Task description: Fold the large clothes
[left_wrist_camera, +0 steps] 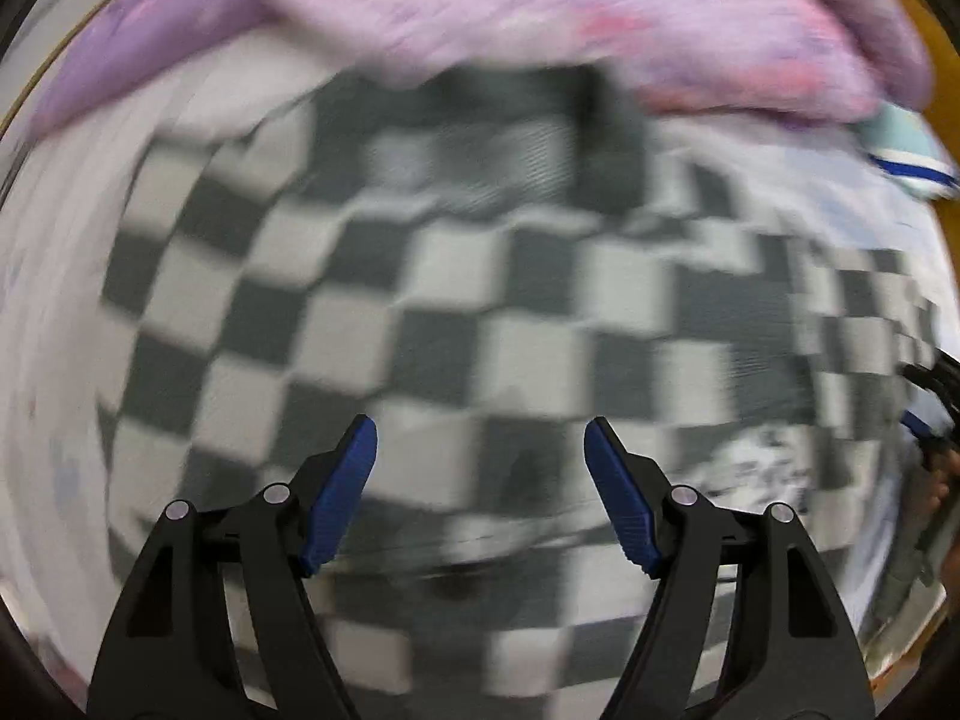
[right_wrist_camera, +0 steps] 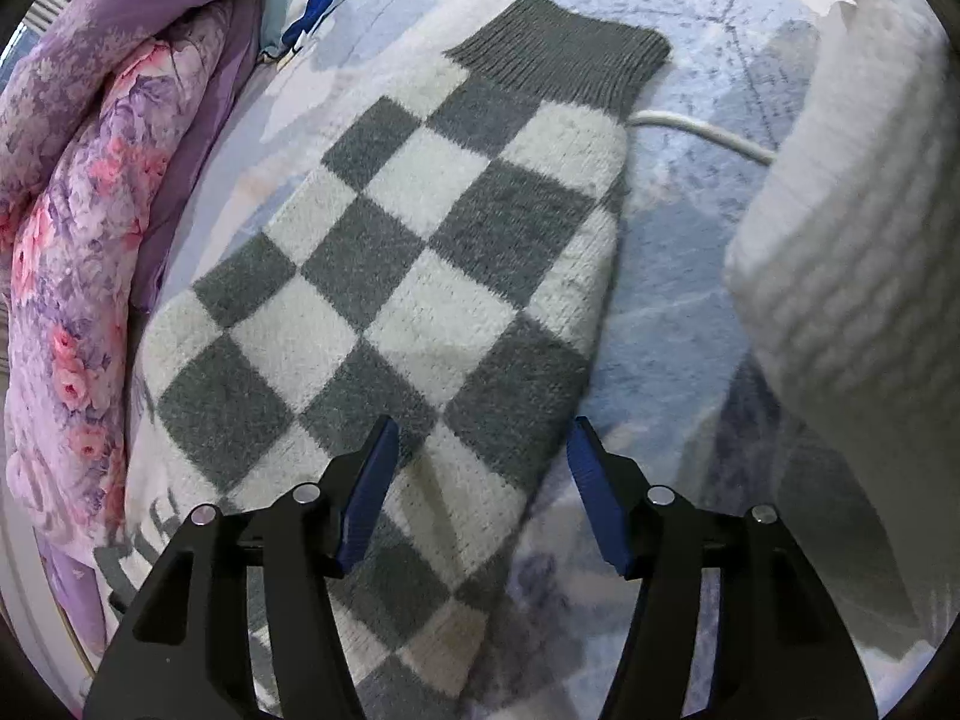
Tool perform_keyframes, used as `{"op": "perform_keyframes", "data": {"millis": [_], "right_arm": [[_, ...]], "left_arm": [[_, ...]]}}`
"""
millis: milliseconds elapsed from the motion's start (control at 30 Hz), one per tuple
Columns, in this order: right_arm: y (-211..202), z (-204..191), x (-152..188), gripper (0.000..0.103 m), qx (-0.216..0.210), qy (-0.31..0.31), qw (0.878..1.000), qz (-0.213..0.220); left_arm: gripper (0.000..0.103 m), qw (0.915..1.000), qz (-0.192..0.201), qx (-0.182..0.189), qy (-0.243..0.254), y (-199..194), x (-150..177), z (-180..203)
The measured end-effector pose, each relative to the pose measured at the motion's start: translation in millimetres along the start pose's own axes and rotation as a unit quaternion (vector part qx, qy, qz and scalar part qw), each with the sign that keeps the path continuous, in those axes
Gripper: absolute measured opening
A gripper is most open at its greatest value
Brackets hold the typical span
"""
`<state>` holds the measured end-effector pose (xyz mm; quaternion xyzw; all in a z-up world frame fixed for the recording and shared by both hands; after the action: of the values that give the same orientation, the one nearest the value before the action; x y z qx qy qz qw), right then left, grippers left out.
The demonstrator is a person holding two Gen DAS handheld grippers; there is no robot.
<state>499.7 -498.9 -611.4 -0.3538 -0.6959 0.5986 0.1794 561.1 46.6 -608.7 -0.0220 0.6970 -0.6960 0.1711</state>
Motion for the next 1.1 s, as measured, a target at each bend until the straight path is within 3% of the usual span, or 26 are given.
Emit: {"op": "perform_keyframes", "data": {"millis": [100,167,200,267,400,533,700,767,833,900,967,1100], "right_arm": [[1.9,1.3,-0.8,0.035,0.005,-0.015,1.0,0.006],[-2.7,2.5,-1.4,0.014,-0.006,-0.022,1.0,0.01],[-9.2,2.9,-2.4,0.009,-0.012,-0.026,0.999,0.021],[-27.8,2.7,-1.1,0.008,-0.018,-0.03,0.998,0.047],[-71.3,-13.8,1.6,0.008,-0.029,-0.053,0.993,0.101],[-117.7,-59.0,12.4,0.008,-0.06,-0.097,0.983,0.146],[-161.5,-161.2,72.2,0.007,-0.111,-0.24,0.949,0.174],[-166.0,-210.2,119.3,0.007,-0.143,-0.309,0.927,0.158],[-153.3,-259.5,173.5,0.007,-0.179,-0.359,0.909,0.114],[-135.2,-284.8,227.9,0.007,-0.199,-0.395,0.894,0.067],[-103.3,-295.8,276.7,0.008,-0.184,-0.419,0.889,0.01],[-25.5,-281.1,328.7,0.012,-0.078,-0.463,0.877,-0.107]], "left_arm": [[0.073,0.9987,-0.034,-0.019,-0.032,26.5,3.9,-33.4],[0.075,0.9984,-0.049,-0.002,-0.029,41.8,5.2,-39.6],[0.075,0.9985,-0.049,0.002,-0.022,43.1,3.1,-39.0],[0.076,0.9985,-0.053,0.005,-0.016,37.7,-3.4,-35.9],[0.076,0.9955,-0.037,0.074,-0.046,9.7,-15.4,-34.7],[0.076,0.9946,-0.017,0.089,-0.05,-17.4,-21.8,-48.2],[0.076,0.9924,0.009,0.094,-0.079,-46.0,-20.1,-91.3],[0.076,0.9909,0.018,0.09,-0.099,-60.9,-19.4,-111.4],[0.076,0.9875,0.029,0.096,-0.121,-72.4,-16.9,-130.9],[0.076,0.9844,0.04,0.095,-0.142,-85.2,-15.5,-151.7],[0.076,0.9845,0.042,0.09,-0.145,-92.5,-11.9,-170.6],[0.076,0.9859,0.028,0.079,-0.145,-89.8,-2.8,-189.1]]}}
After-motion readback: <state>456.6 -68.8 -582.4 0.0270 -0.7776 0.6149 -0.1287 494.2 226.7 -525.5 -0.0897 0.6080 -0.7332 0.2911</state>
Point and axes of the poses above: each gripper's, at about its wrist camera, not at the fingertips, and y roughly the way its jaws point, z to its right, x to its underside, the point moved 6 cm from there along y, roughly the way its jaws point, and after that the axes turned 3 degrees about -y, right-handed, at the moved point
